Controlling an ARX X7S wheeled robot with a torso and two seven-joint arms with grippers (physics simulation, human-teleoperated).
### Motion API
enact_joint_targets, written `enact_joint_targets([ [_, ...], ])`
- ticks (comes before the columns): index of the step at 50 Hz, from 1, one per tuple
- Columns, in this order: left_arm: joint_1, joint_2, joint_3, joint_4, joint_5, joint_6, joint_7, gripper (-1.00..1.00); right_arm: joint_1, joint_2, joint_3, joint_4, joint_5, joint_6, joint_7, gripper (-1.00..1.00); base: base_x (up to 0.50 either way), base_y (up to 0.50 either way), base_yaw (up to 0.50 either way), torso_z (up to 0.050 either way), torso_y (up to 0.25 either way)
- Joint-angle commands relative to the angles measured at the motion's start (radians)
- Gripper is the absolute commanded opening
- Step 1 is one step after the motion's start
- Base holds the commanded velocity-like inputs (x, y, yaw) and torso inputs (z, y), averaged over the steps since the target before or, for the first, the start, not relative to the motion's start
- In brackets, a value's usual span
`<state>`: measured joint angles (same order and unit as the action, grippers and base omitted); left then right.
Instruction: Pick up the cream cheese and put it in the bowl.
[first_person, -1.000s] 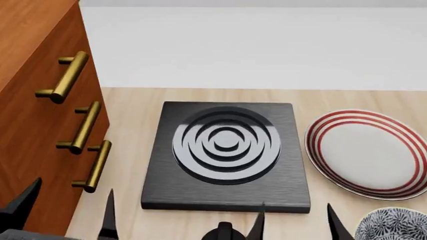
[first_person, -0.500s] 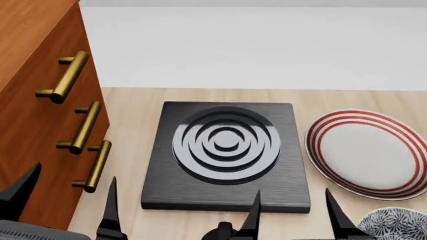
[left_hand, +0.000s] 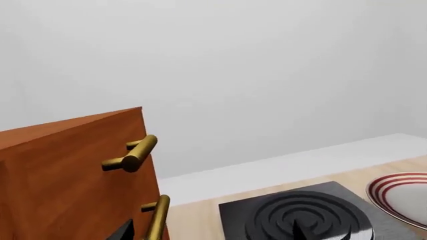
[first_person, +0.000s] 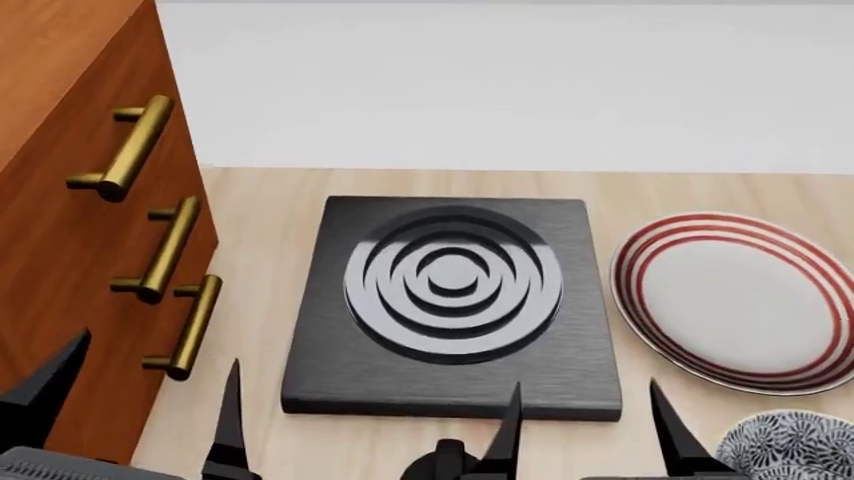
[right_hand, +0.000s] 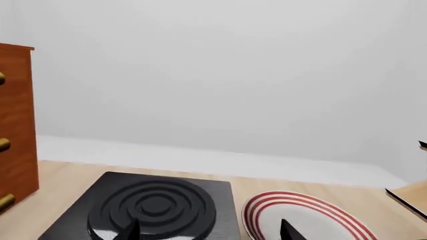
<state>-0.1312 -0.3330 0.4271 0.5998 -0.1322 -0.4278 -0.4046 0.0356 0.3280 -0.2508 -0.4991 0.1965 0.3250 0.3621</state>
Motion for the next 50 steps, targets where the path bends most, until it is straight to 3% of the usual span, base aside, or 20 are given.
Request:
enact_joint_targets([
  [1,0.0,-0.006,0.013,-0.007,0.014,0.016,-0.003,1.0,-0.001,0.005,0.001,-0.009,0.003,0.008,0.008,1.0,0.0,0.0,0.0,0.004,-0.143],
  [36,-0.005,-0.01,0.015,-0.023,0.012,0.021,-0.019,1.0,-0.018,0.027,-0.003,-0.063,0.01,0.047,0.029,1.0,0.0,0.0,0.0,0.015,-0.189],
  [47,-0.008,-0.009,0.015,-0.016,0.012,0.009,-0.029,1.0,-0.042,0.047,0.014,-0.176,0.059,0.143,0.041,1.0,0.0,0.0,0.0,0.003,-0.022],
  [50,-0.007,-0.009,0.015,-0.018,0.012,0.014,-0.031,1.0,-0.086,0.049,0.003,-0.148,0.038,0.078,0.037,1.0,0.0,0.0,0.0,0.0,0.0],
])
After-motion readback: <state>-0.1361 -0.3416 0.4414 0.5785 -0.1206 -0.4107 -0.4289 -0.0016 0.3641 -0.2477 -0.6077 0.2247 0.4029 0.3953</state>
